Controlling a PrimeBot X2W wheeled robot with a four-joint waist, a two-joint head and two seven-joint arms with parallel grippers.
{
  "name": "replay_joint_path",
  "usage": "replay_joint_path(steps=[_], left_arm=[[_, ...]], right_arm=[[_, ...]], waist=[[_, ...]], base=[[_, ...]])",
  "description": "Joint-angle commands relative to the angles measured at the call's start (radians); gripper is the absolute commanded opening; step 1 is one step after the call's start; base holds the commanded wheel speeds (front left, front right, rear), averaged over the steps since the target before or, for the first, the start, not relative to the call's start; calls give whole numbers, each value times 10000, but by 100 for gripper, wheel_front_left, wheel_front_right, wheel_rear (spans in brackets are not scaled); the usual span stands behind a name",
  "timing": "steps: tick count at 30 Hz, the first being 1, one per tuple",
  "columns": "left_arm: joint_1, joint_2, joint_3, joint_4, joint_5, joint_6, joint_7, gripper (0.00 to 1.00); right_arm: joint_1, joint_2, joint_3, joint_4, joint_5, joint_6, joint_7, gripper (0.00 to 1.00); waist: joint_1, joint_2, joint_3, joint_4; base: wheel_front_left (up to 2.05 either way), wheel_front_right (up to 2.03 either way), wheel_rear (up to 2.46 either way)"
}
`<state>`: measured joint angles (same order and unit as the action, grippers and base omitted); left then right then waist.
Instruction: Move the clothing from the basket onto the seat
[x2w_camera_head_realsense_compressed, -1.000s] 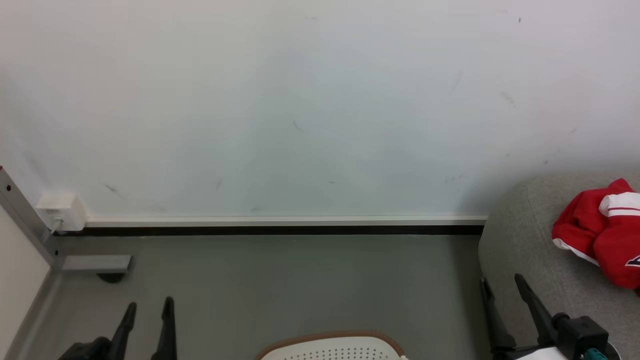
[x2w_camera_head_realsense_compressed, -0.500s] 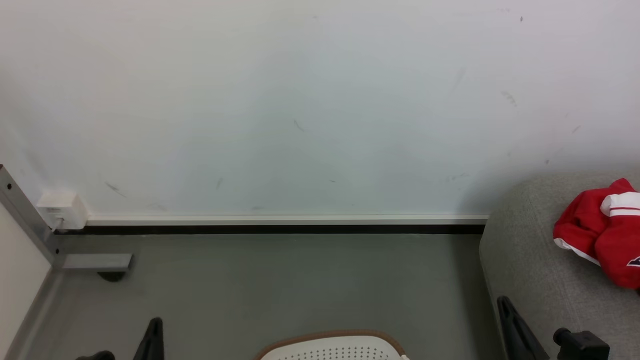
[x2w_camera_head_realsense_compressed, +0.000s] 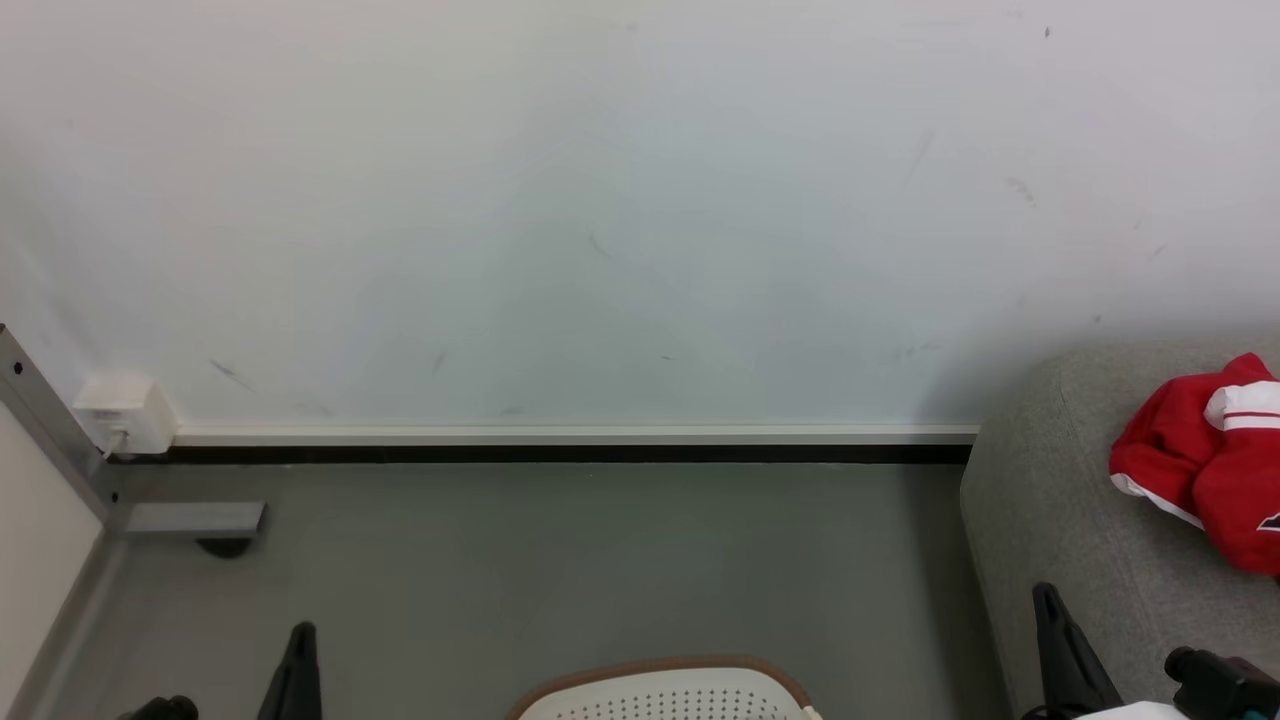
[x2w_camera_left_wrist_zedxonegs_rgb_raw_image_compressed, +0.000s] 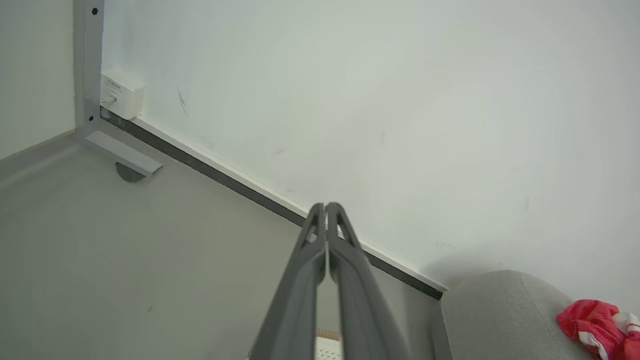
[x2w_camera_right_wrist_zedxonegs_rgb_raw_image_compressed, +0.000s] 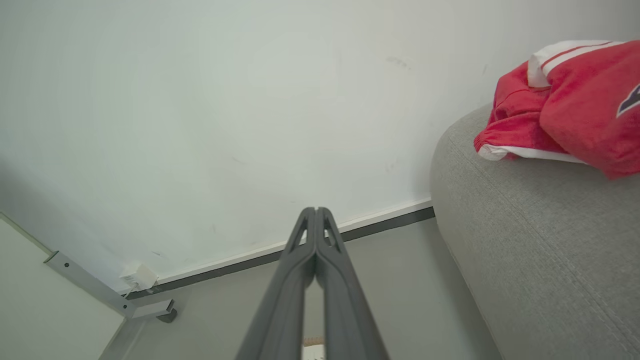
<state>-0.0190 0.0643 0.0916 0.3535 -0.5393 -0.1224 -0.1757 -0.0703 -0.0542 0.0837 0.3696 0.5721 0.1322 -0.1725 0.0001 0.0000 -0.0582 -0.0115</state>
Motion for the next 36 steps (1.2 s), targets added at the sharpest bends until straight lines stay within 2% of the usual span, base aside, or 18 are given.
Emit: replay_joint_path(steps=[1, 17, 36], left_arm=[[-289, 44, 37, -251, -572, 56, 121, 0], [-411, 7, 71, -653, -2876, 185, 728, 0], [-552, -27, 123, -959, -5000, 276, 1322, 0]], right_arm=[[-293, -14, -140, -224, 529, -4, 120, 0], [-378, -4, -553, -444, 2752, -8, 733, 0], [-454, -3, -946, -642, 4842, -11, 1310, 0]], waist=[[-1, 0, 11, 2], [-1, 0, 96, 19], [-1, 0, 190, 37]], base=[[0, 0, 0], [0, 0, 0], [0, 0, 0]])
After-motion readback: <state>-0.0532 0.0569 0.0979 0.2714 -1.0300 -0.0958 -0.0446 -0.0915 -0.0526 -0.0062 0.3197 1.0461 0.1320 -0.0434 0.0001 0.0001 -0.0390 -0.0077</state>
